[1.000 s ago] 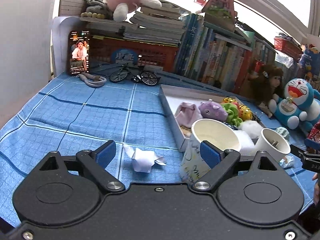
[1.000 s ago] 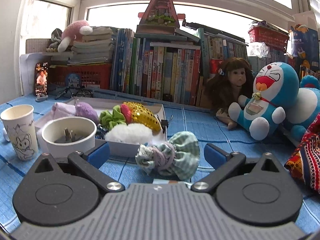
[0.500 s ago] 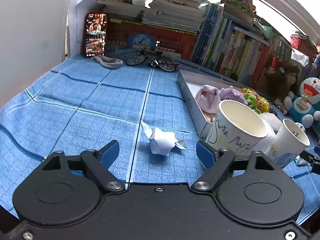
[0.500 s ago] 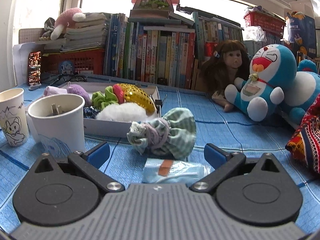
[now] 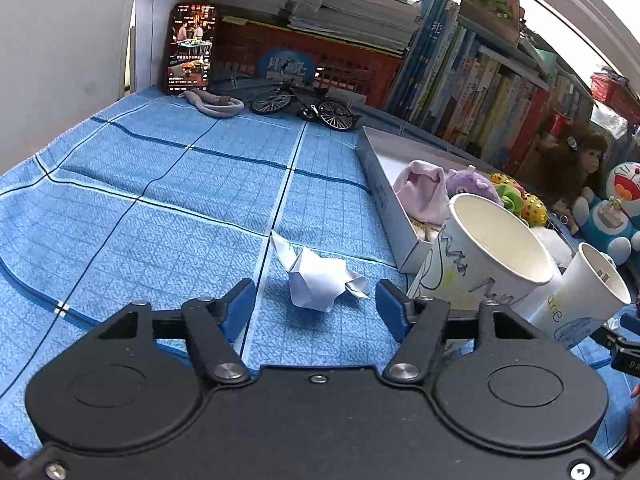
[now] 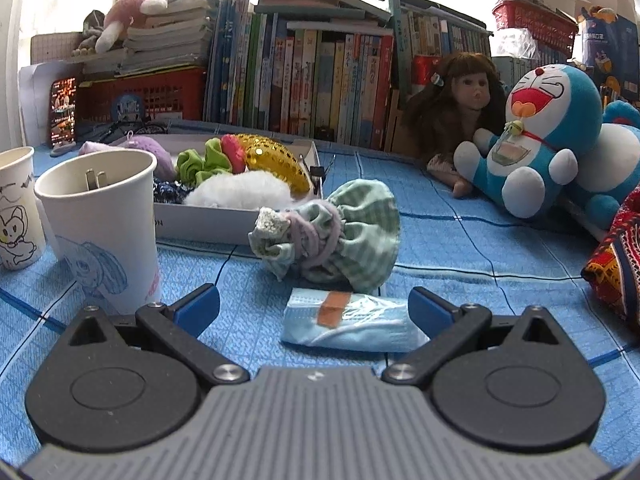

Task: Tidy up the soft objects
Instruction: 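Close left tool on white paper item while right tool grasps blue mask packet, then carry paper item with left tool while right tool carries mask packet over tray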

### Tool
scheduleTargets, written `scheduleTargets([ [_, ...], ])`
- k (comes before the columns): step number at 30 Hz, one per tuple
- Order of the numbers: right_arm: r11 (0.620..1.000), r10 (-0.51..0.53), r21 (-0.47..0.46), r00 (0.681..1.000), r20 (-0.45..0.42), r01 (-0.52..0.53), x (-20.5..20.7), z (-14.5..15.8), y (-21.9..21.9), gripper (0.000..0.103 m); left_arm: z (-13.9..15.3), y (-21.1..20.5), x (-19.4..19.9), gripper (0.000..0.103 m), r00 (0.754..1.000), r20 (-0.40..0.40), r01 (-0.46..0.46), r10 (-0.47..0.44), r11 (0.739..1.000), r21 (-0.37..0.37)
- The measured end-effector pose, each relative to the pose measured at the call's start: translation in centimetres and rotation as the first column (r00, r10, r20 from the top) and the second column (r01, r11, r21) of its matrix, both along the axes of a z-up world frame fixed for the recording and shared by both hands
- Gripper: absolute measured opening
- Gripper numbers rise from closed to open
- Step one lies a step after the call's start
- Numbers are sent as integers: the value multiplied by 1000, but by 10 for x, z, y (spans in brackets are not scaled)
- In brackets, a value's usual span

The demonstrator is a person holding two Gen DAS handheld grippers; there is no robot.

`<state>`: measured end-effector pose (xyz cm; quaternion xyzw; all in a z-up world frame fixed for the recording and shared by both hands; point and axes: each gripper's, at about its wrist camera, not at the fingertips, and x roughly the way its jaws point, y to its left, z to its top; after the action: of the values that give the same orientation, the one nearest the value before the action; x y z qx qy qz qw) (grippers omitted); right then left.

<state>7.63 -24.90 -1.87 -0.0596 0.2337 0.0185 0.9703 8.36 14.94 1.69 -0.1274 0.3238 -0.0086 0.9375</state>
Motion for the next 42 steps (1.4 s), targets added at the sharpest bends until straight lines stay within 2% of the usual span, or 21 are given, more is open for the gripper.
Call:
scheduleTargets([
  [3, 999, -36, -1, 999, -6, 36, 3, -1, -1, 103, -2, 0, 4, 56, 1000, -2, -6, 6, 1000, -7],
  [11, 993, -81, 84, 995, -63, 86, 10, -3, -17, 101, -6, -2, 12, 46, 1000, -5, -9, 9, 1000, -27],
  [13, 993, -81, 78, 995, -64, 86, 9, -4, -16, 96, -7, -3, 14, 45, 1000, -5, -13, 13, 1000, -24],
  [16, 994, -82, 66, 995, -61, 86, 8, -3, -16, 87, -8, -5, 17, 31, 1000, -10, -9, 9, 1000, -22],
  [17, 994, -85, 60, 995, -60, 88, 7, -3, -15, 85, -8, -6, 18, 30, 1000, -15, -4, 4, 1000, -21],
  [19, 995, -89, 44, 994, -57, 92, 7, -2, -14, 73, -7, -7, 18, 30, 1000, -11, -6, 6, 1000, -11],
  [22, 996, -86, 31, 995, -46, 88, 5, 1, -12, 65, -2, -11, 16, 30, 1000, 11, -2, 2, 1000, 18],
  [30, 995, -93, 45, 996, -10, 93, 1, 22, -14, 63, 19, -12, 13, 30, 999, 49, 6, -9, 999, 54],
  [35, 992, -103, 74, 994, 28, 100, 5, 48, -20, 63, 38, -9, 19, 30, 997, 68, 15, -19, 998, 61],
  [42, 991, -48, 125, 997, 65, 39, 27, 88, -15, 63, 71, -18, 36, 30, 992, 103, 67, -74, 995, 70],
])
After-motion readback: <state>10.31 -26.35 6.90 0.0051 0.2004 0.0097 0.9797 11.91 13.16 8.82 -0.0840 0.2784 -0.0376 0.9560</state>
